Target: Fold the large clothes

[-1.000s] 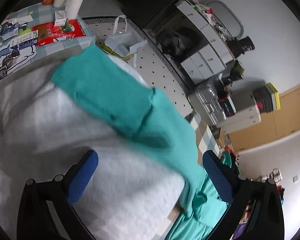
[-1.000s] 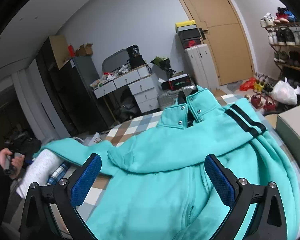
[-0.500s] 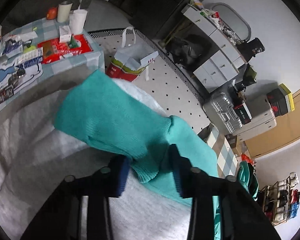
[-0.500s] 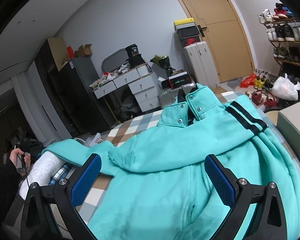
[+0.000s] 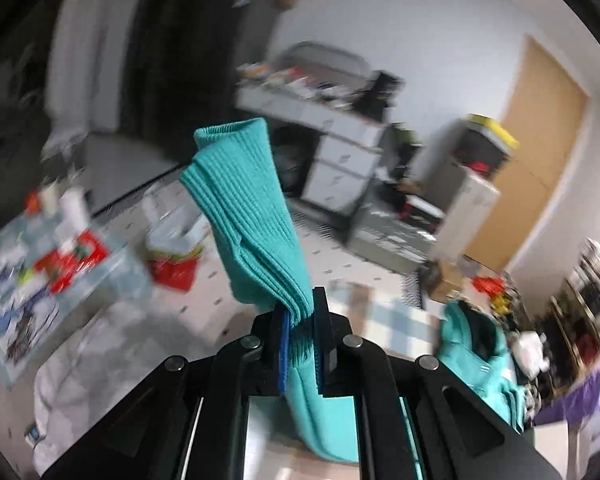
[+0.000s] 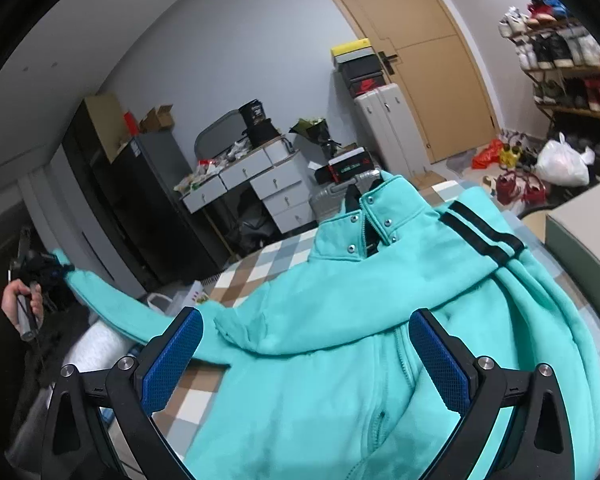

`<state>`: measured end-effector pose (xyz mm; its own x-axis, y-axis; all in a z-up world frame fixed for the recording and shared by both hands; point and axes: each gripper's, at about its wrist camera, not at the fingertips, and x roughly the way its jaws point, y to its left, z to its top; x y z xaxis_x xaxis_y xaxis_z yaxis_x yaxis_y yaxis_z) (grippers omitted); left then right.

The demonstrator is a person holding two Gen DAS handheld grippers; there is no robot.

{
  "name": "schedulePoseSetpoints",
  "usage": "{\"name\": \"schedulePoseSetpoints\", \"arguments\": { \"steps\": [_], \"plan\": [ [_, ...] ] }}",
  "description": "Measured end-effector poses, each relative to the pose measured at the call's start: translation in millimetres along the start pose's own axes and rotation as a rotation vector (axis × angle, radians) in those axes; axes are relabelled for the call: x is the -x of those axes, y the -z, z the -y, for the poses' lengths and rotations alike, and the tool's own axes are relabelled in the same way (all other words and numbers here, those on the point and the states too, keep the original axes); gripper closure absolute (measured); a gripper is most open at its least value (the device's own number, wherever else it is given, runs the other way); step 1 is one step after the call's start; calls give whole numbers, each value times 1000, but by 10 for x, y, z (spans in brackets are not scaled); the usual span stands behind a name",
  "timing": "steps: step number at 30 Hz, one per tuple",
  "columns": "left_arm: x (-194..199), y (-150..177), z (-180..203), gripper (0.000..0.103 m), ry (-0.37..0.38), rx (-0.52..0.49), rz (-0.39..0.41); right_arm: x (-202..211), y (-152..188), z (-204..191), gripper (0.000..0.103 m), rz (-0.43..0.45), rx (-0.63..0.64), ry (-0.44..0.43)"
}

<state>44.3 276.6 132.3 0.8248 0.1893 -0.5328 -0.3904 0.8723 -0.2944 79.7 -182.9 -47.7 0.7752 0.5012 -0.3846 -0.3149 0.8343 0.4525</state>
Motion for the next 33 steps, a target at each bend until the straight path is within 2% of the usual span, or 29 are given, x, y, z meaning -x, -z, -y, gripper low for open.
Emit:
{"name": "schedulePoseSetpoints", "arguments": {
  "steps": [6, 8, 11, 12, 15, 18, 20, 24, 29, 30, 31, 32, 33],
  "plan": [
    [175, 39, 1245, 98, 214, -186, 4, 111, -72, 109, 0, 35, -46, 19],
    [193, 194, 1831, 98, 279, -280, -3, 165, -101, 192, 0, 53, -75, 43],
    [90, 469, 2507, 98, 372, -391, -33, 264, -145, 397, 0, 83, -153, 94],
    [7, 591, 2729, 98, 400, -421, -61, 294, -154, 446, 0, 93, -165, 118],
    [-304, 1000, 3313, 98, 489, -474, -157, 474, -204, 538, 0, 184, -104, 307],
    [-758, 1466, 3718, 98, 578, -459, -278, 622, -250, 693, 0, 234, -130, 392],
    [-1046, 1791, 3897, 98, 611, -444, -352, 742, -266, 927, 0, 254, -226, 434],
    [-1614, 2524, 4056, 99, 629, -410, -498, 920, -253, 1333, 0, 286, -392, 479],
    [-1884, 3120, 4174, 96, 636, -414, -675, 983, -285, 1459, 0, 308, -421, 500],
    [-1905, 3183, 4162, 93, 635, -419, -702, 979, -291, 1461, 0, 303, -419, 495],
    [-1903, 3207, 4156, 86, 645, -408, -737, 973, -293, 1462, 0, 298, -419, 491],
    [-1880, 3184, 4135, 72, 666, -393, -765, 958, -288, 1460, 0, 293, -416, 487],
    [-1846, 3137, 4099, 65, 707, -382, -778, 932, -278, 1444, 0, 289, -414, 483]
  ]
}}
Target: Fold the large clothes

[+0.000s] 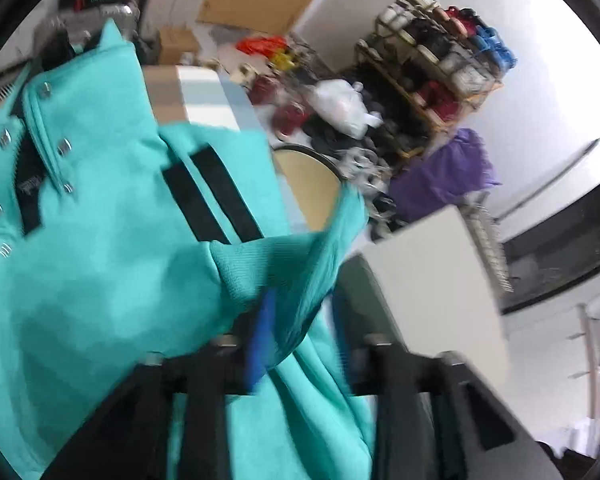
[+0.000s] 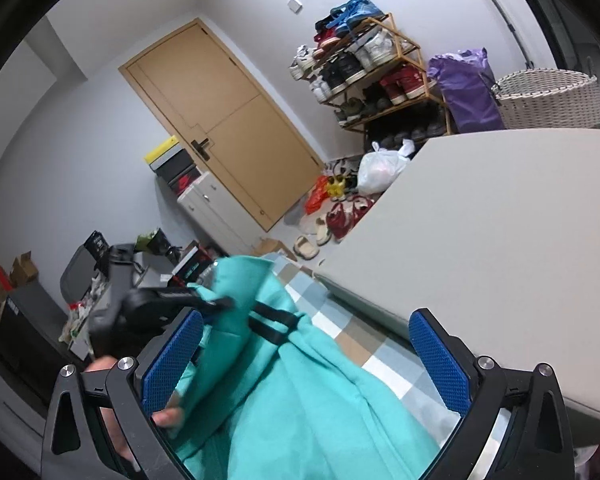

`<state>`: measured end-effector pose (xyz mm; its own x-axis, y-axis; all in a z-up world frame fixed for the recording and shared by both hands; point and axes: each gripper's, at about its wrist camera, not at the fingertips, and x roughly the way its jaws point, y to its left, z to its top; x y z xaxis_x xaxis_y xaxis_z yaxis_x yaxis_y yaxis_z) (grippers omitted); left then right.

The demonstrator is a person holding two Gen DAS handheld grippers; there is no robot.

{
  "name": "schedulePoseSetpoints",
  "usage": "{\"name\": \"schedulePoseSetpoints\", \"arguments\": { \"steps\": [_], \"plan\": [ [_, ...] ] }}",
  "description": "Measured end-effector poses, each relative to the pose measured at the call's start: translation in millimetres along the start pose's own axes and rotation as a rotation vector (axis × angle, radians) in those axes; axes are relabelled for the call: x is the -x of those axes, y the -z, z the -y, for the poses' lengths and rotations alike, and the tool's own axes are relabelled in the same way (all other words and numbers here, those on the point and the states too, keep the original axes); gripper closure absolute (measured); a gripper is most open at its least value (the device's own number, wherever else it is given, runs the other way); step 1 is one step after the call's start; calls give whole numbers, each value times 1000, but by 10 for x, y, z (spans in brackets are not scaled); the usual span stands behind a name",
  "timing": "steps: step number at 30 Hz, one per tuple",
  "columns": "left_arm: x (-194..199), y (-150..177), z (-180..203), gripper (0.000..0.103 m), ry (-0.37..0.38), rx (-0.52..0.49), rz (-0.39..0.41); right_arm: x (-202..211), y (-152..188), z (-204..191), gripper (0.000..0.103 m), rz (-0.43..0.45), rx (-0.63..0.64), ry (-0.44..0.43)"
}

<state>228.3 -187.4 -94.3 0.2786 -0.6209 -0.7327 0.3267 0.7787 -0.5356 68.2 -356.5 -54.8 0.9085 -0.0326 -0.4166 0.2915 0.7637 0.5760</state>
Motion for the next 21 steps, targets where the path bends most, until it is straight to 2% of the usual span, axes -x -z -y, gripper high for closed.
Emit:
{"name": "schedulePoseSetpoints", "arguments": {
  "steps": [2, 4, 6, 9, 10, 13, 15, 16, 18, 19, 21],
  "plan": [
    [286, 26, -13, 36, 16, -42, 26, -24, 9, -19, 0, -12, 5, -4],
    [562, 56, -113, 29, 25, -69, 44, -26, 46, -30, 0, -20, 8, -9],
    [781, 120, -243, 29, 13, -82, 47, -44, 63, -47, 0, -25, 10, -16],
    [985, 210, -648, 29, -131, -73, 96, -69, 86, -102, 0, -39, 22, -35],
    [1094, 311, -867, 29, -200, -49, 111, -86, 108, -119, 0, -49, 32, -42],
    [1166, 562, -1430, 29, -315, 49, 97, -157, 173, -254, 0, -99, 96, -58],
    [1072, 712, -1726, 29, -357, 135, 55, -211, 238, -380, 0, -130, 145, -67],
    [1015, 788, -1854, 29, -342, 167, 45, -224, 284, -431, 0, -143, 166, -67],
    [931, 898, -1893, 30, -332, 141, 90, -238, 362, -505, 0, -157, 209, -63],
    [876, 945, -1821, 30, -364, 105, 117, -252, 386, -535, 0, -160, 227, -58],
    [766, 977, -1678, 29, -445, 51, 113, -281, 427, -619, 0, -174, 273, -43]
  ]
}}
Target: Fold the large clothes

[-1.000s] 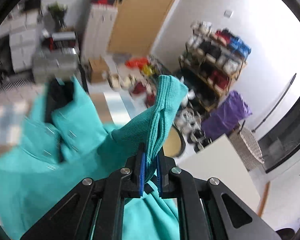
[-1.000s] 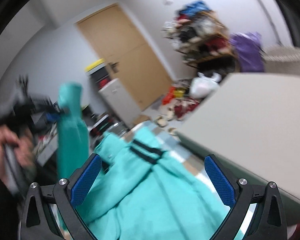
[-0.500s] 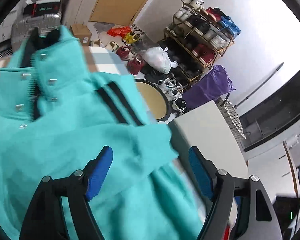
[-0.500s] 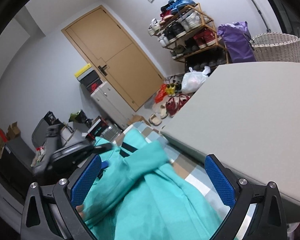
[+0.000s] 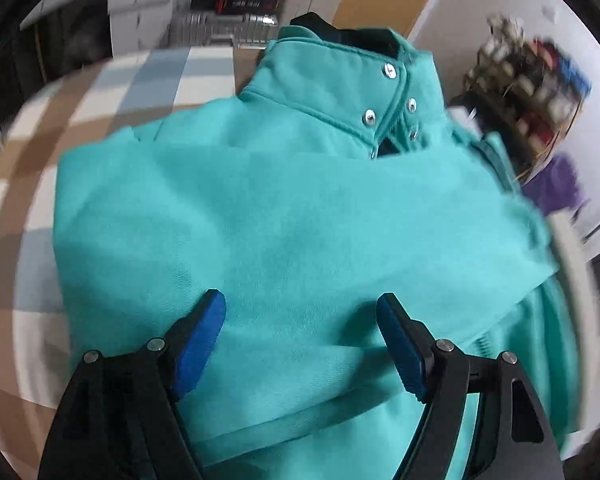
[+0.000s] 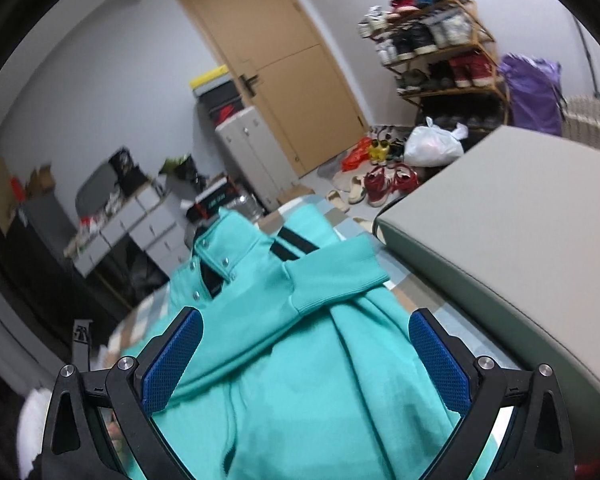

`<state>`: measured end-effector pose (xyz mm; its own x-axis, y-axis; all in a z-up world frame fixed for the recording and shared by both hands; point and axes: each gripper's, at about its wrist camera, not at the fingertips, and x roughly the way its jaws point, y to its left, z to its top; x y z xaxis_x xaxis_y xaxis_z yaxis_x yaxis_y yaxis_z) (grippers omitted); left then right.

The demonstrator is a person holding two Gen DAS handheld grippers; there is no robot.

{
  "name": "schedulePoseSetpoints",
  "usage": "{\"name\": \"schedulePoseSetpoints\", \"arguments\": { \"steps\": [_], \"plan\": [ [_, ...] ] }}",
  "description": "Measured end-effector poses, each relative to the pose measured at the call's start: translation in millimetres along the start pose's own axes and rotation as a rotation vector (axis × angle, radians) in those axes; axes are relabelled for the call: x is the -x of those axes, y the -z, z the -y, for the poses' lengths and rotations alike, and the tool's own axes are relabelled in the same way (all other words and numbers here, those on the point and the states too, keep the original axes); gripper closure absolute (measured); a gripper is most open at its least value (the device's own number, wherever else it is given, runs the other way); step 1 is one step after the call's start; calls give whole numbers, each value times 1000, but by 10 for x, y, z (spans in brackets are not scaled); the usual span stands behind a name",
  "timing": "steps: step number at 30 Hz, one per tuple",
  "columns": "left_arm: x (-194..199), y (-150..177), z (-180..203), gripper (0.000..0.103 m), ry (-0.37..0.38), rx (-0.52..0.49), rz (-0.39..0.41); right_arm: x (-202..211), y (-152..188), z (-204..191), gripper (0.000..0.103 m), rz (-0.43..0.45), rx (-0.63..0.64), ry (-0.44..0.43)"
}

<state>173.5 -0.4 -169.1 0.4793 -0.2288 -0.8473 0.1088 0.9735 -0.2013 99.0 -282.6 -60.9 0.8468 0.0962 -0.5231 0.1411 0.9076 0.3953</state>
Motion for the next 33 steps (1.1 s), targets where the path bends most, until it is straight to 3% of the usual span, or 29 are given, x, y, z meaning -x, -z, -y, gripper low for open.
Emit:
{"name": "schedulePoseSetpoints", "arguments": {
  "steps": [3, 6, 8, 11, 13, 14, 16, 17, 19, 22, 25, 27, 30, 31, 33],
  "plan": [
    [73, -3, 203, 29, -49, -50, -20, -8, -85, -115, 0, -17, 37, -3],
    [347, 22, 271, 28, 35, -17, 78, -57, -399, -387, 0, -39, 203, -38],
    [313, 74, 268, 24, 22, 13, 75, -195, -587, -565, 0, -63, 281, -34],
    [30, 177, 172, 25, 13, 74, -4, -704, -706, -867, 0, -153, 441, -52],
    [39, 227, 252, 25, 12, 39, 36, -1158, -636, -950, 0, -255, 505, -41],
    [34, 222, 296, 25, 3, 25, 22, -1519, -549, -951, 4, -351, 527, -11],
    [-28, 173, 342, 25, 11, 40, 17, -1980, -393, -892, 22, -465, 554, 55],
    [-54, 193, 349, 25, 20, 55, 21, -2184, -319, -834, 35, -508, 559, 93],
    [-73, 177, 363, 25, 35, 67, 16, -2456, -163, -670, 42, -551, 550, 162],
    [-42, 157, 354, 25, 62, 81, 15, -2455, -15, -829, 40, -512, 716, 198],
    [181, 146, 79, 25, 93, 108, 7, -2298, -87, -944, 38, -477, 810, 130],
    [264, 140, -48, 24, 116, 137, 8, -2212, -207, -919, 13, -432, 822, 146],
    [282, 145, -115, 25, 144, 154, 2, -2225, -366, -775, 3, -372, 795, 207],
    [286, 153, -118, 25, 146, 150, 3, -2300, -384, -714, 3, -388, 790, 244],
    [285, 156, -99, 25, 139, 142, 5, -2506, -288, -565, 5, -507, 779, 255]
  ]
}}
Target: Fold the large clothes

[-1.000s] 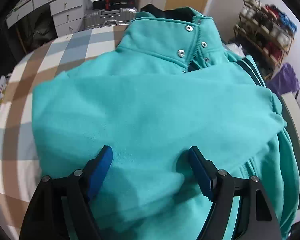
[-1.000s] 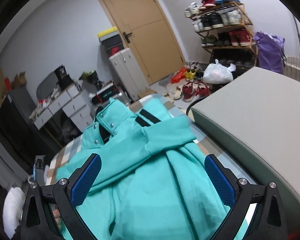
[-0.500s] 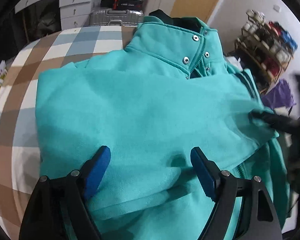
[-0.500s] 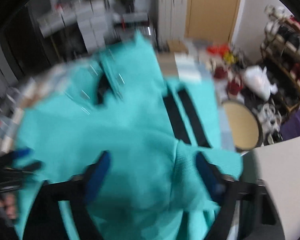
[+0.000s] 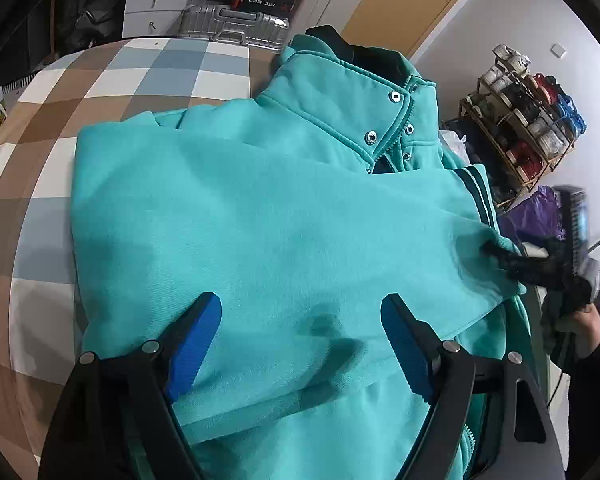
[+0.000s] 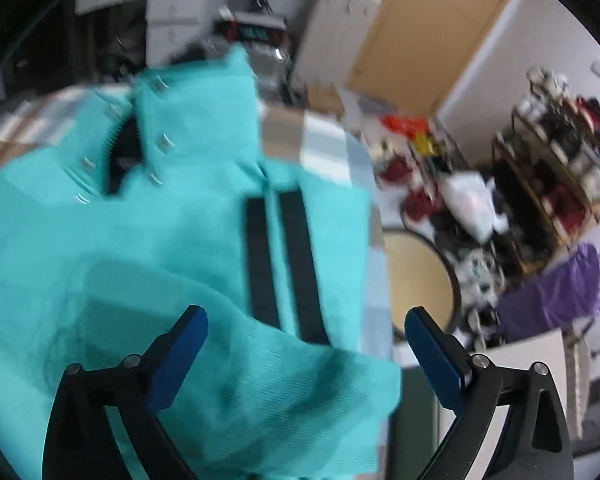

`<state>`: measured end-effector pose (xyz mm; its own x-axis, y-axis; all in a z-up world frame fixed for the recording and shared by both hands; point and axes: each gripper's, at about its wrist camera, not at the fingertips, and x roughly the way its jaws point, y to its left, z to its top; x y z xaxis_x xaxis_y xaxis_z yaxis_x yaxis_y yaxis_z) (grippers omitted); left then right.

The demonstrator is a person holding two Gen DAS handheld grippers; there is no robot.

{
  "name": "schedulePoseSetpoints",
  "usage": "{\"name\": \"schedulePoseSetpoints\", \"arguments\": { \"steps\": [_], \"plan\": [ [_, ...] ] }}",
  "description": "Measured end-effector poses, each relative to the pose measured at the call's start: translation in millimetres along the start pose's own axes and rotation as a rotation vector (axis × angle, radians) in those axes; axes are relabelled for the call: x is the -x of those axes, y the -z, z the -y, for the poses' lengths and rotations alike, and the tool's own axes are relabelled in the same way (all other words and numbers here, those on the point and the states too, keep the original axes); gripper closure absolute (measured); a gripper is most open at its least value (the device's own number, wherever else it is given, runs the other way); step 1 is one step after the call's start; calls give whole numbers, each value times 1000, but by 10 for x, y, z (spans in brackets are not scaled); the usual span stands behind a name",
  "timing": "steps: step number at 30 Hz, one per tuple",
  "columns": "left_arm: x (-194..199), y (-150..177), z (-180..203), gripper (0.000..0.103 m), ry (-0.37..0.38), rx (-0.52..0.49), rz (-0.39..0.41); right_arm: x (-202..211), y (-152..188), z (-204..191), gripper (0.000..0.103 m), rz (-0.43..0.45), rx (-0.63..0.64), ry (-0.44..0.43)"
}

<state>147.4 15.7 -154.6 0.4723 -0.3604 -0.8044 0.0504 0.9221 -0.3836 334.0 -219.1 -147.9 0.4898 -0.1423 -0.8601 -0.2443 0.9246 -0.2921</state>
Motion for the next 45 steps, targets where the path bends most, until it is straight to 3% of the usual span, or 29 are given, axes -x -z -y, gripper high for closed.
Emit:
{"name": "schedulePoseSetpoints", "arguments": {
  "steps": [1, 3, 6, 9, 13, 15, 17, 19, 22, 23, 24, 26, 28, 29, 30, 32, 34, 35, 37, 39, 41, 43, 44, 45],
  "plan": [
    [-1, 3, 13, 25, -8, -5, 1, -114, 42, -23, 7, -45, 11, -20],
    [7, 15, 28, 25, -19, -14, 0, -110, 83, -52, 18, -10, 15, -54],
    [11, 4, 79, 24, -49, -32, -12, 50, 86, -130, 61, 23, 53, -48],
    [108, -7, 147, 24, -107, -51, 37, 333, 39, -188, 84, 90, 94, -27],
    [222, -45, 200, 24, -141, -89, 118, 689, -159, -248, 84, 219, 121, 11],
    [157, -54, 183, 24, -175, -95, 103, 695, -314, -178, 83, 258, 104, 28],
    [-4, -56, 125, 24, -201, -95, 56, 552, -455, -119, 83, 238, 62, 35],
    [-102, -51, 114, 24, -214, -107, 38, 181, -522, -76, 82, 126, 29, 23],
    [-134, -45, 180, 24, -253, -158, 29, -357, -474, -102, 69, -41, 18, 31],
    [-132, -40, 194, 24, -262, -166, 26, -355, -448, -113, 68, -22, 30, 44],
    [-109, -46, 192, 24, -262, -161, 27, -323, -442, -116, 58, -9, 38, 67],
    [13, -70, 204, 24, -229, -129, 56, -237, -458, -58, 50, -16, 31, 65],
    [156, -102, 251, 24, -134, -122, 110, -20, -461, 53, 49, 49, -9, 22],
    [160, -129, 291, 24, -93, -147, 106, 84, -461, 75, 42, 82, -18, 5],
    [118, -157, 327, 24, -95, -171, 87, 211, -465, 89, 30, 131, -19, -20],
    [-64, -175, 275, 24, -182, -147, 54, 287, -462, 64, 23, 181, -7, -21],
    [-296, -143, 147, 25, -191, -110, -23, 56, -447, 11, 25, 100, 11, -12],
    [-308, -112, 165, 24, -205, -156, 9, -127, -421, 7, 26, 40, 6, 0],
    [-347, -85, 229, 24, -245, -222, -12, -456, -300, 6, 30, -58, -29, -26],
    [-331, -93, 214, 24, -242, -213, -26, -427, -212, 84, 29, -14, -88, -61],
    [-176, -163, 194, 24, -199, -162, -38, -402, -182, 121, 29, -28, -85, -80],
    [124, -267, 132, 24, -74, -98, 62, -267, -201, 108, 33, -12, -55, -62],
    [239, -304, 105, 23, -58, -85, 118, -155, -213, 99, 34, 24, -57, -65],
    [271, -330, 84, 23, -91, -75, 141, -44, -220, 80, 33, 58, -63, -82]
  ]
}}
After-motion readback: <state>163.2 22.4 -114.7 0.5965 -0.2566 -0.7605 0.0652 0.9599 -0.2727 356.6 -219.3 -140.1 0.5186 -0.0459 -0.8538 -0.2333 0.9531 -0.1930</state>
